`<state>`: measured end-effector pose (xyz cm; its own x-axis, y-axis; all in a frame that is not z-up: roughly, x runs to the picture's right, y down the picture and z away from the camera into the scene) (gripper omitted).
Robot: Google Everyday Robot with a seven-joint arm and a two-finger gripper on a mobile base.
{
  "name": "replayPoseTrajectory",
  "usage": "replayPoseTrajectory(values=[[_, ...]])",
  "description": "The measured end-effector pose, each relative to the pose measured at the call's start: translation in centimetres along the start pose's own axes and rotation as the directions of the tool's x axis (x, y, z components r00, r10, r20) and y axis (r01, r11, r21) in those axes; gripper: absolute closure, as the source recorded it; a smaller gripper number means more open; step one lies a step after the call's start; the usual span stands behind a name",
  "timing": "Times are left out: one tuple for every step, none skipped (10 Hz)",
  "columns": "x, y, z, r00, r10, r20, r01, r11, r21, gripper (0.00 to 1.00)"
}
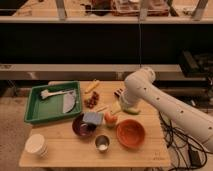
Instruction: Place apple in red bowl
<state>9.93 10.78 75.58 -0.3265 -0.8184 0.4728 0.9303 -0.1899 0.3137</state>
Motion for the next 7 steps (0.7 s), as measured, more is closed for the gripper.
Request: replayPoseTrajectory(values=[[0.1,-0.6,0.6,1.0,-0.004,0.003,0.003,1.0,0.005,0.2],[0.2,-0.9,1.4,1.0,-0.008,0.011,0.008,1.0,0.005,0.2],[0.3,-1.3,2.1,1.0,-0.013,0.019,0.013,1.0,0.008,0.2],[0.5,-1.7,2.4,0.999,-0.02,0.025,0.02,1.0,0.006,0.2],[0.6,-2.0,3.2,0.999,-0.022,0.034,0.022,1.0,-0.003,0.2],[0.7,-2.2,3.8,0.999,-0.024,0.039,0.025,1.0,-0.017,0.2],[0.8,-2.7,4.3,0.999,-0.029,0.046,0.03,0.999,-0.02,0.2]])
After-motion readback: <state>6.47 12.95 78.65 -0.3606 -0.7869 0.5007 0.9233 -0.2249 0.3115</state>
